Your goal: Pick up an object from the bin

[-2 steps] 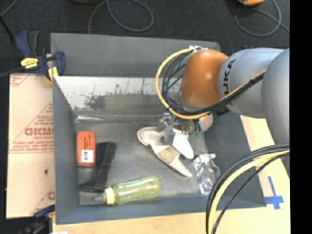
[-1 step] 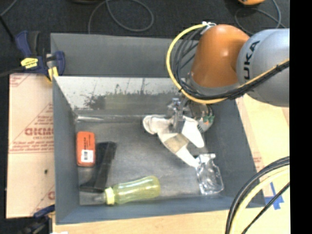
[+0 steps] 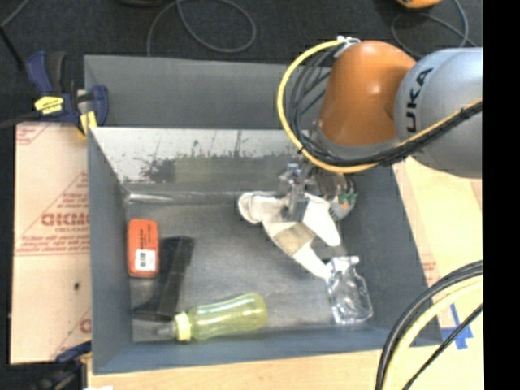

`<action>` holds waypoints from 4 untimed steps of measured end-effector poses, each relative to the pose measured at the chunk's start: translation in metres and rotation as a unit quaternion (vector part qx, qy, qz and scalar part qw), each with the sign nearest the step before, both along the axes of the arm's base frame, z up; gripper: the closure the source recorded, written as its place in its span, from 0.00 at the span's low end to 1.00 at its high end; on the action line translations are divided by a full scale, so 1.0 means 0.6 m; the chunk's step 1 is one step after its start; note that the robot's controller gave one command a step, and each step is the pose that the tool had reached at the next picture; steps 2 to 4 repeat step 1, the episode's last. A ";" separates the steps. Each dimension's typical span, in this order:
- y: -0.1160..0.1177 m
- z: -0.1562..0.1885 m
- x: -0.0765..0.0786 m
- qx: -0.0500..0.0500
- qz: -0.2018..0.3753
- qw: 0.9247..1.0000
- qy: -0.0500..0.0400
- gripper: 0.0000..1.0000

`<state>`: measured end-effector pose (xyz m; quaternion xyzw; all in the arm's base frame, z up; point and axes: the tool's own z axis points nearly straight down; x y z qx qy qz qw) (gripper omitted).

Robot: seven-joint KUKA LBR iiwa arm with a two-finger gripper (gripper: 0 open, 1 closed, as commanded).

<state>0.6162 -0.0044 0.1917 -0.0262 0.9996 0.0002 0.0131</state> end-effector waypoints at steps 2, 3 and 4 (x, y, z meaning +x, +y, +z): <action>-0.002 0.064 0.002 -0.001 0.009 1.000 0.003 1.00; -0.002 0.064 0.002 -0.001 0.009 1.000 0.003 1.00; -0.002 0.064 0.002 -0.001 0.009 1.000 0.003 1.00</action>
Offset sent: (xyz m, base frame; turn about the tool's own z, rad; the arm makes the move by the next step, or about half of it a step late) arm -0.0135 -0.0156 0.1658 -0.0501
